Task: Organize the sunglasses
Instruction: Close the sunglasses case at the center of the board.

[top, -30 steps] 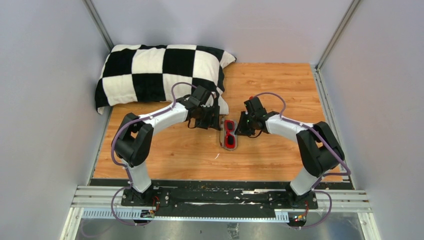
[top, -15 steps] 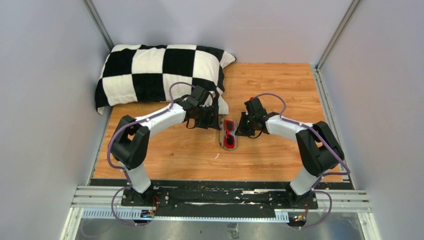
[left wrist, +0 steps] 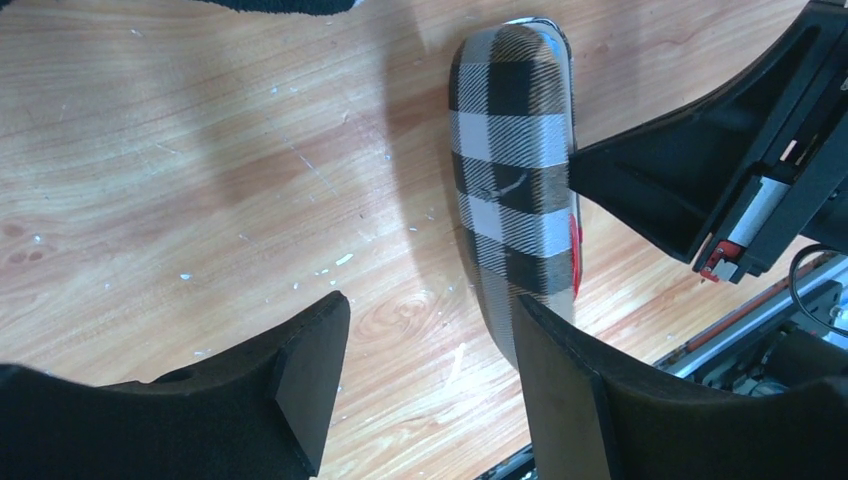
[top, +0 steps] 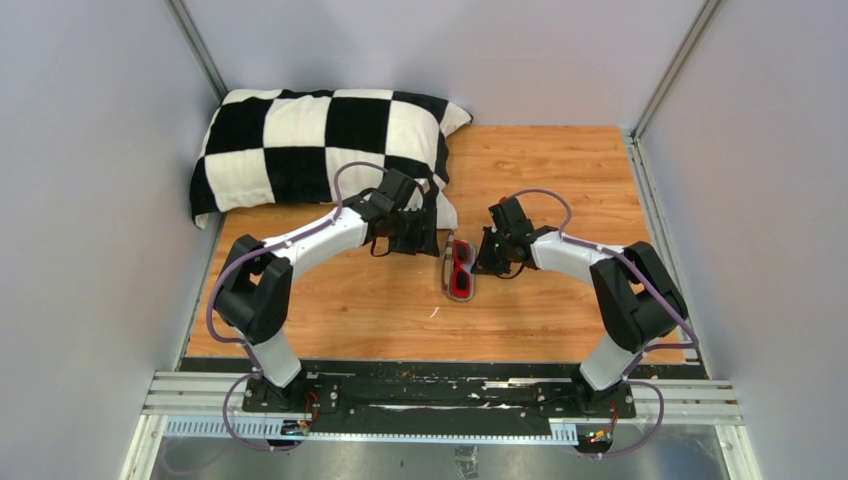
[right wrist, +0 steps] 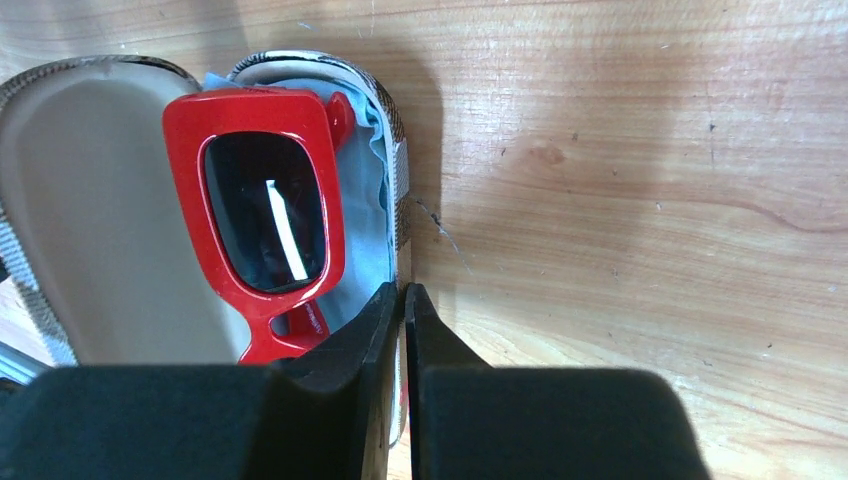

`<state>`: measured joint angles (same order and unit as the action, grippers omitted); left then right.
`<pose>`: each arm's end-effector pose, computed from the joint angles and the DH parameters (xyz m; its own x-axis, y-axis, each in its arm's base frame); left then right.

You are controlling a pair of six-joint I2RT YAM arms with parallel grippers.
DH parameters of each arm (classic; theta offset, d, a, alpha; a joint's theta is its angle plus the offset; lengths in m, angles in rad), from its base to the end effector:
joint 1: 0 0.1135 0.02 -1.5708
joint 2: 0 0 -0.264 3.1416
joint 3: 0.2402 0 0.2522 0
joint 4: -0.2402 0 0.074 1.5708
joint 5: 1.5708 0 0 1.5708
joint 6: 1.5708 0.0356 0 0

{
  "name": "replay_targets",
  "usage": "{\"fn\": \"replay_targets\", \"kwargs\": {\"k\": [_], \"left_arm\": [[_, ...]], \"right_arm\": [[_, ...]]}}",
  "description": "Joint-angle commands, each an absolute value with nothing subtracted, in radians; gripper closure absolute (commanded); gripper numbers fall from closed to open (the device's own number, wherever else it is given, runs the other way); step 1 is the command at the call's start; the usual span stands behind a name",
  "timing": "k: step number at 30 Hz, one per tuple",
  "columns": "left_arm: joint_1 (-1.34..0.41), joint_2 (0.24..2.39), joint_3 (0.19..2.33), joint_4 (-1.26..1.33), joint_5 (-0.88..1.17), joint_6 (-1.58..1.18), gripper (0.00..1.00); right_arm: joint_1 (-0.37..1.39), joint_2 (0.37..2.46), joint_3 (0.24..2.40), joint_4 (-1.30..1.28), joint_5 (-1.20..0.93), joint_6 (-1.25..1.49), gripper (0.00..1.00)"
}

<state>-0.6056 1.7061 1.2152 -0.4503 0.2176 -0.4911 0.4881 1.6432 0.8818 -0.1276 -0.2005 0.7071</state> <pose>0.2949 -0.2135 0.2246 -0.8974 0.0613 -0.4369 0.2689 0.8611 -0.4316 0.2850 0.1593 0.1667 -0.8919 0.2472 -0.3786 0.0119 0.8498 0.5270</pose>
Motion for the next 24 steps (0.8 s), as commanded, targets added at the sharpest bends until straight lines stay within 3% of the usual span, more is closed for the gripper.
{"fn": "replay_targets", "kwargs": {"k": [1, 17, 24], "left_arm": [[-0.614, 1.694, 1.194, -0.428, 0.268, -0.504, 0.36], [-0.616, 1.682, 1.137, -0.282, 0.401, -0.559, 0.42], [-0.625, 1.700, 1.151, -0.284, 0.406, -0.553, 0.50]], "right_arm": [[0.476, 1.658, 0.867, -0.136, -0.204, 0.703, 0.91], [0.477, 1.658, 0.870, -0.136, -0.211, 0.702, 0.94], [0.476, 1.660, 0.870, -0.136, -0.214, 0.703, 0.94]]}}
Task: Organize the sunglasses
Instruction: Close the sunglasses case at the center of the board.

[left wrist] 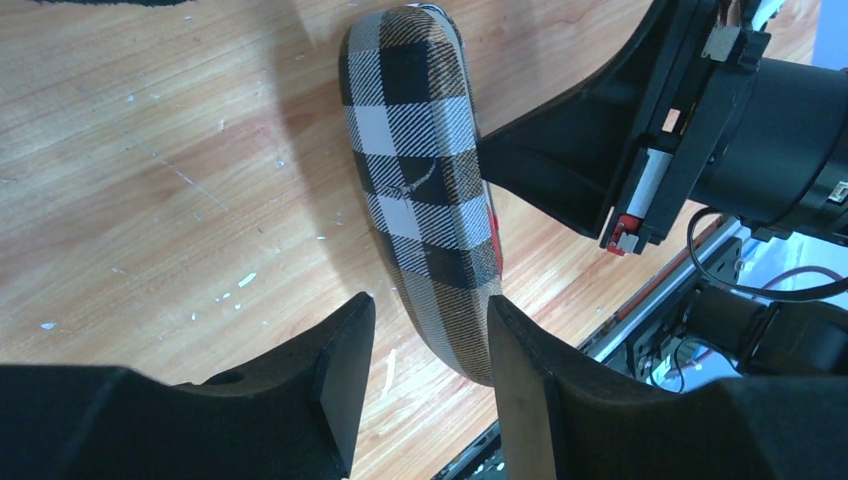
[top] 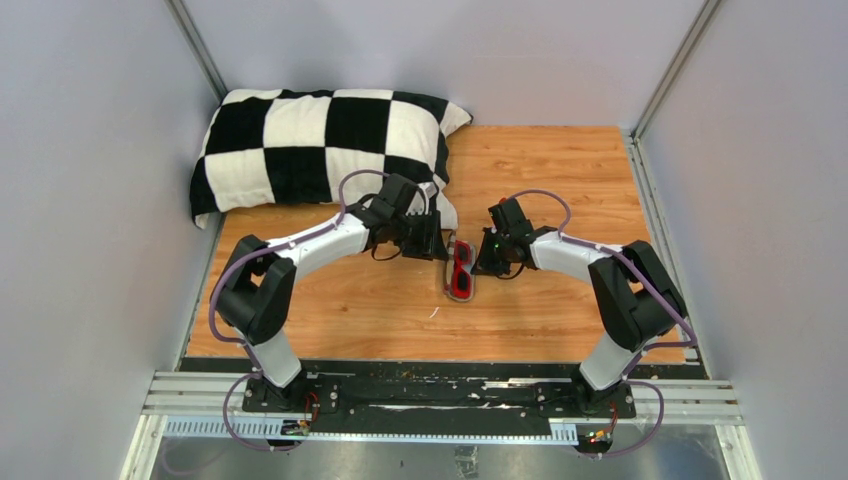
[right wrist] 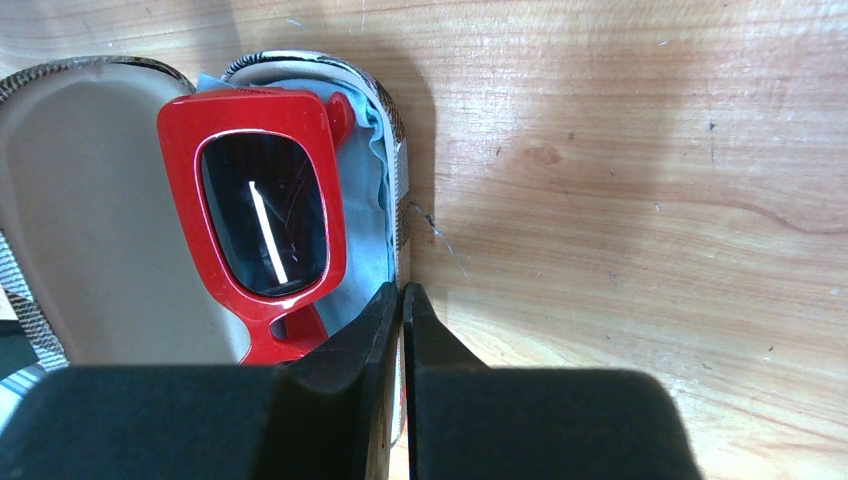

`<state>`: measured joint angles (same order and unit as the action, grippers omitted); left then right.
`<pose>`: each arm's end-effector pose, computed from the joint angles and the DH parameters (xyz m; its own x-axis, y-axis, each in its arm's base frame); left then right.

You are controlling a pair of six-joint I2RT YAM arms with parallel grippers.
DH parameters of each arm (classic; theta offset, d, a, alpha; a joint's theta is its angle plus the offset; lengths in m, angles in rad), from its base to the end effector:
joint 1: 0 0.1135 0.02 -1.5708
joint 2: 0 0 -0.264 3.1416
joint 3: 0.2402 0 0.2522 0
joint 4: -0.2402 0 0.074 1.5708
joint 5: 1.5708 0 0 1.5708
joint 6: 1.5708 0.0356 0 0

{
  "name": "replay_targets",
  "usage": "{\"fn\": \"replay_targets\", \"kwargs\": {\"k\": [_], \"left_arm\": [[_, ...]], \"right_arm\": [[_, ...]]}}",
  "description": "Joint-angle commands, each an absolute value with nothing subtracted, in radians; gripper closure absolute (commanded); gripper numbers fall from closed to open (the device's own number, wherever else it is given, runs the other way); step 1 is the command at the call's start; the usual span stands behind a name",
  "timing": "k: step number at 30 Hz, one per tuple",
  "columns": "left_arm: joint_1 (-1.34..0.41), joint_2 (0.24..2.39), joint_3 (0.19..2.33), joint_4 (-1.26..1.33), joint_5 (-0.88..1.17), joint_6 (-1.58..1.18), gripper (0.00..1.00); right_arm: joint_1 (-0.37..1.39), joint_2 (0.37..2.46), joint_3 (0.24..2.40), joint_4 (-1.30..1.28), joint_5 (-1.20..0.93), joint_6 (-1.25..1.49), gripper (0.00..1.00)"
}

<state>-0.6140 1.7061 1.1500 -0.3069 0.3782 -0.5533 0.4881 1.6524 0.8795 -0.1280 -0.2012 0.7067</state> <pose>0.2907 -0.2210 0.2154 -0.9128 0.0460 -0.4057 0.2961 0.7586 -0.5804 0.2849 0.1593 0.1632 -0.8961 0.2446 -0.3705 0.0168 0.8526 0.5223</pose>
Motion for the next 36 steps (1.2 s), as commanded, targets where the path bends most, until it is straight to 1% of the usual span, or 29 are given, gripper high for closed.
{"fn": "replay_targets", "kwargs": {"k": [1, 7, 11, 13, 36], "left_arm": [[-0.626, 1.705, 1.154, -0.285, 0.406, -0.553, 0.52], [-0.631, 1.723, 1.164, -0.278, 0.414, -0.559, 0.57], [-0.636, 1.740, 1.169, -0.270, 0.420, -0.564, 0.66], [-0.639, 1.751, 1.173, -0.267, 0.423, -0.565, 0.69], [-0.698, 1.878, 1.248, -0.243, 0.442, -0.581, 0.71]], "right_arm": [[0.476, 1.659, 0.871, -0.136, -0.213, 0.703, 0.94], [0.476, 1.658, 0.876, -0.139, -0.214, 0.701, 0.94], [0.477, 1.660, 0.880, -0.141, -0.215, 0.701, 0.94], [0.477, 1.661, 0.882, -0.142, -0.217, 0.701, 0.95], [0.497, 1.658, 0.895, -0.144, -0.218, 0.707, 0.96]]}}
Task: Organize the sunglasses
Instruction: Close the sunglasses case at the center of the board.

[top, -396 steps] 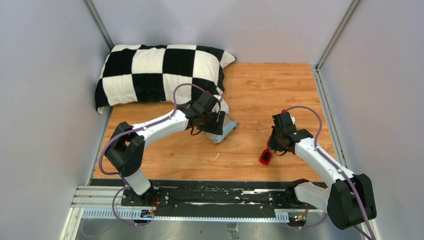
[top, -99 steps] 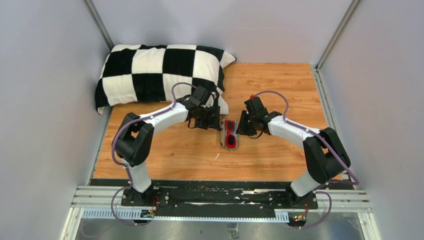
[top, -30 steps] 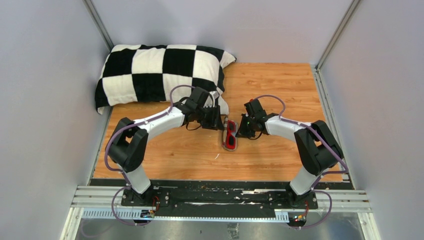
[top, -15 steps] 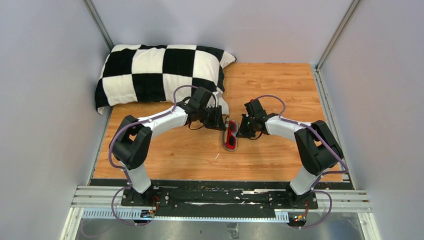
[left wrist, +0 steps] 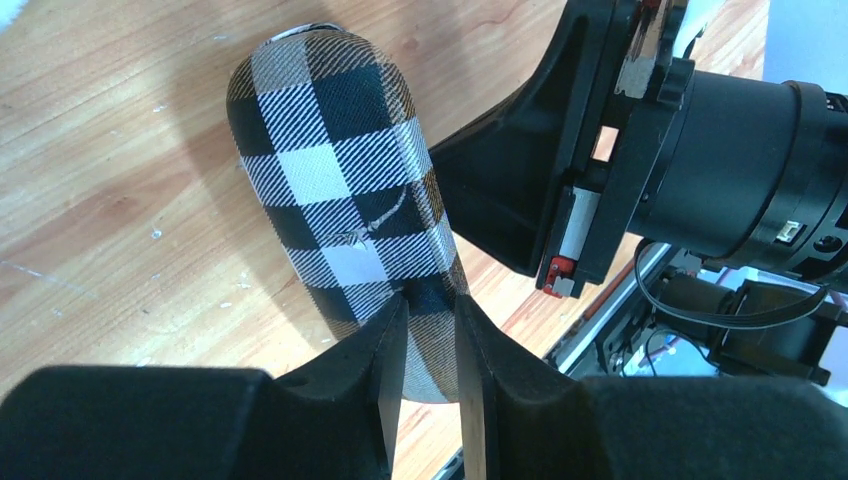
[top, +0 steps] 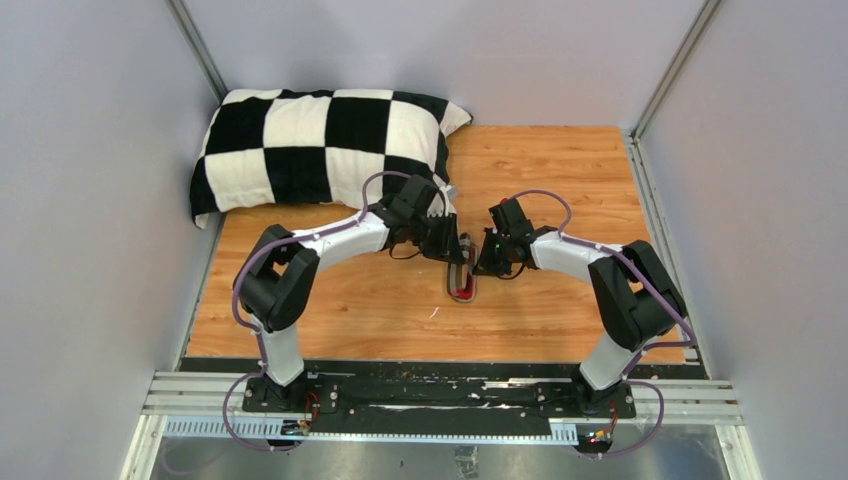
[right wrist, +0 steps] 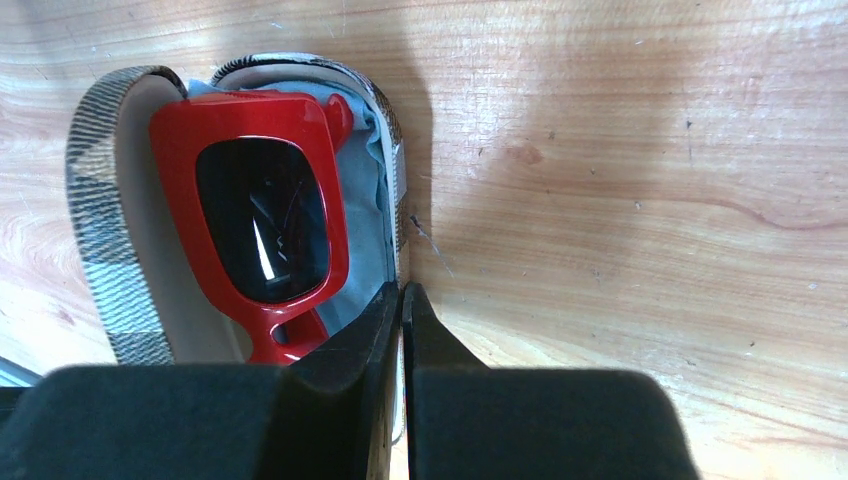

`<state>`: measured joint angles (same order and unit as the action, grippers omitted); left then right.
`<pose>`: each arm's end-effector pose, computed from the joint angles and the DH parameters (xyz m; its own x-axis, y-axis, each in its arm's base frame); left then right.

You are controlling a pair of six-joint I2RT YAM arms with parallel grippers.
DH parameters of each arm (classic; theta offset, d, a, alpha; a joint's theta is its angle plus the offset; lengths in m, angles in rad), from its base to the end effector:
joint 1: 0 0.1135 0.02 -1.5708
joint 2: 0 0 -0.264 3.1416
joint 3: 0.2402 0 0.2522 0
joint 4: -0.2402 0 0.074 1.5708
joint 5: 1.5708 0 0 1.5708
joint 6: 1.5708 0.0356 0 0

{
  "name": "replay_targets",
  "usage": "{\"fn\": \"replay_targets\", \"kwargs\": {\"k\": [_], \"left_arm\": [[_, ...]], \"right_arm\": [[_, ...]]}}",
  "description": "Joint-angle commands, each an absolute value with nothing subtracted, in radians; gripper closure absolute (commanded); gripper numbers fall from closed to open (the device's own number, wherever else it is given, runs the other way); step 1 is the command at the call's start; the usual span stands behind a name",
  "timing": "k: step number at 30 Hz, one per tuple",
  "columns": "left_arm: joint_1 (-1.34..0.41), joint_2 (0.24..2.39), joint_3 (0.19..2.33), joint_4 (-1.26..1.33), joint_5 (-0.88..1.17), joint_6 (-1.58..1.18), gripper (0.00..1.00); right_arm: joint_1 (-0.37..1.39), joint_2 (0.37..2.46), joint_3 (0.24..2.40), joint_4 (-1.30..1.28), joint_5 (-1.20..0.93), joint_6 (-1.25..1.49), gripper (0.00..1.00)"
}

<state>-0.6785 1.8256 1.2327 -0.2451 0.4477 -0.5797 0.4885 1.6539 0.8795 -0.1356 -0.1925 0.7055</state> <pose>0.2972 -0.2594 0.2030 -0.9175 0.1054 -0.3834 0.3450 0.6906 -0.6356 0.2845 0.1589 0.1622 -0.8966 0.2442 -0.3693 0.0225 0.8581 0.5129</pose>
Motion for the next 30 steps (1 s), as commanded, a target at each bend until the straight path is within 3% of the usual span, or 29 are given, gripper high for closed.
{"fn": "replay_targets", "kwargs": {"k": [1, 14, 21, 30], "left_arm": [[-0.699, 1.884, 1.249, -0.240, 0.443, -0.582, 0.71], [-0.707, 1.918, 1.252, -0.216, 0.456, -0.598, 0.71], [-0.707, 1.892, 1.251, -0.242, 0.430, -0.580, 0.72], [-0.707, 1.885, 1.246, -0.261, 0.413, -0.566, 0.72]], "right_arm": [[0.498, 1.657, 0.894, -0.143, -0.218, 0.709, 0.96], [0.499, 1.627, 0.876, -0.144, -0.215, 0.716, 0.94], [0.499, 1.570, 0.877, -0.187, -0.192, 0.719, 0.74], [0.499, 1.462, 0.875, -0.275, -0.129, 0.688, 0.67]]}}
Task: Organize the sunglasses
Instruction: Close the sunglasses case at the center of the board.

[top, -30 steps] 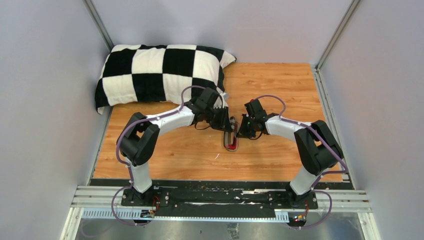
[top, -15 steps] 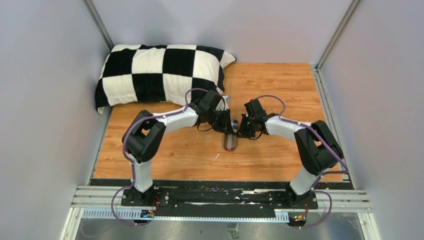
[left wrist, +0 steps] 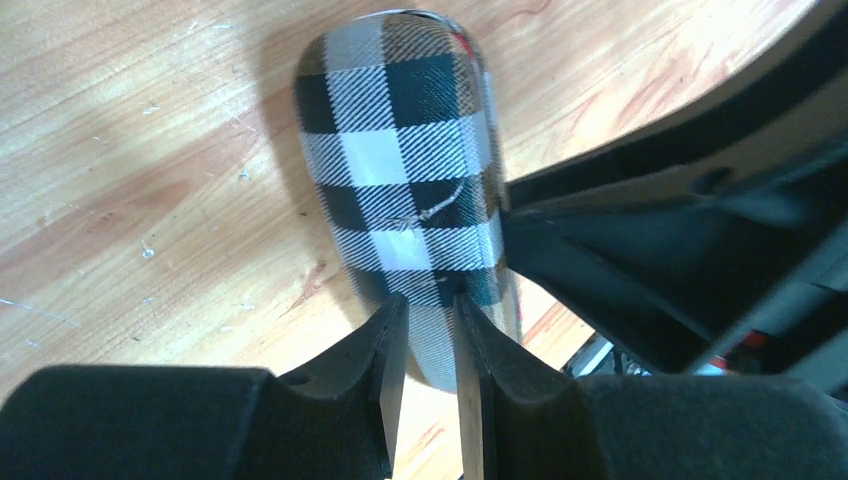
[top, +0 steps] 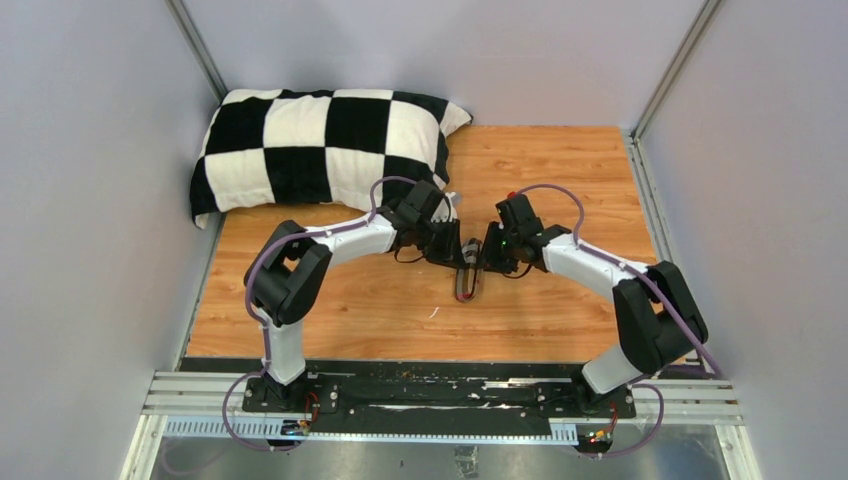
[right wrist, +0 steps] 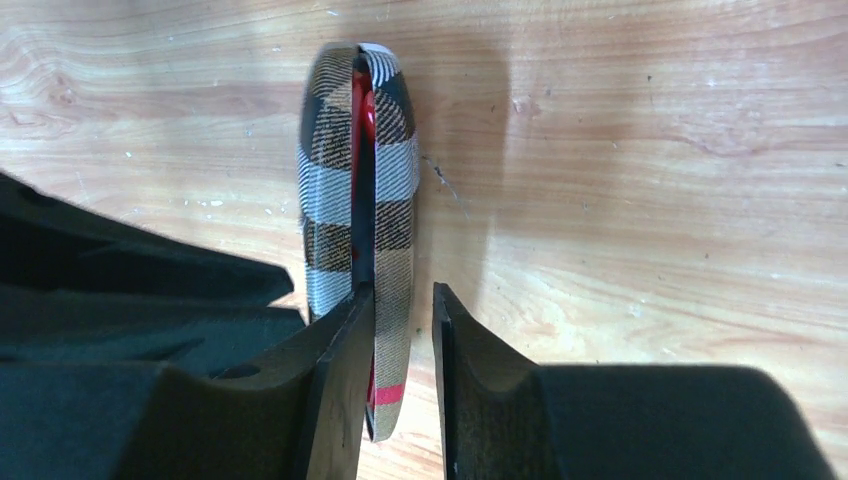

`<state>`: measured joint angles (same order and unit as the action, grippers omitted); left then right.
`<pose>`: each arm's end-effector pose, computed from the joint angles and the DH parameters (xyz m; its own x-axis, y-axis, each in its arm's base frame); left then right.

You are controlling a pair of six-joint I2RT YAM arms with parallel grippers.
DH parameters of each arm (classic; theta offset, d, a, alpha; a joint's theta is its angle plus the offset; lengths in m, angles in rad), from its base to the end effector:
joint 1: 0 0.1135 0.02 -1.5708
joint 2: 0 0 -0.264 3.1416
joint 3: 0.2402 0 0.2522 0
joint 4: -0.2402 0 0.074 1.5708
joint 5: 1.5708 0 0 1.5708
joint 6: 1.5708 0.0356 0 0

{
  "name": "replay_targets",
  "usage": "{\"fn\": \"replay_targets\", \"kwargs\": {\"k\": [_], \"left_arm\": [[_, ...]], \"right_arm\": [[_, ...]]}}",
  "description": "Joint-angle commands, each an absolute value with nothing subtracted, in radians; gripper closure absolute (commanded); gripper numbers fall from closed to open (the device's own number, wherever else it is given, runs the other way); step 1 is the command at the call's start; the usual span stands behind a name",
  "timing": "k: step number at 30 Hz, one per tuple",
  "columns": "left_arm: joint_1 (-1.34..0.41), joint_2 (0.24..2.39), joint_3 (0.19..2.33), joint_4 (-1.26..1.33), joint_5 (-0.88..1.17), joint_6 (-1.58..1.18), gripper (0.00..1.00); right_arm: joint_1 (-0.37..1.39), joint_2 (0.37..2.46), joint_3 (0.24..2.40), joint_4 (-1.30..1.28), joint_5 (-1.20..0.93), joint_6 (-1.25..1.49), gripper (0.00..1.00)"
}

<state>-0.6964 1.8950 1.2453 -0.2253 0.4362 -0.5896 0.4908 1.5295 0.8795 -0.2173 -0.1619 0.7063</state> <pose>0.2999 -0.2704 0.1818 -0.9282 0.1192 -0.3525 0.3285 0.7073 -0.6260 0.2716 0.1517 0.1936 -0.8733 0.2596 -0.4124 0.0127 0.8581 0.5134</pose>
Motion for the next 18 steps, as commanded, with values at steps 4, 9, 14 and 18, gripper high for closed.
{"fn": "replay_targets", "kwargs": {"k": [4, 9, 14, 18], "left_arm": [[-0.707, 1.895, 1.252, -0.265, 0.412, -0.565, 0.71], [-0.711, 1.932, 1.290, -0.276, 0.423, -0.567, 0.71], [-0.731, 1.945, 1.332, -0.296, 0.418, -0.560, 0.70], [-0.736, 1.941, 1.339, -0.311, 0.416, -0.555, 0.68]], "right_arm": [[0.498, 1.399, 0.854, -0.279, -0.140, 0.686, 0.61], [0.498, 1.326, 0.838, -0.281, -0.156, 0.687, 0.58], [0.498, 1.278, 0.828, -0.310, -0.126, 0.675, 0.55], [0.498, 1.308, 0.838, -0.317, -0.158, 0.595, 0.39]]}}
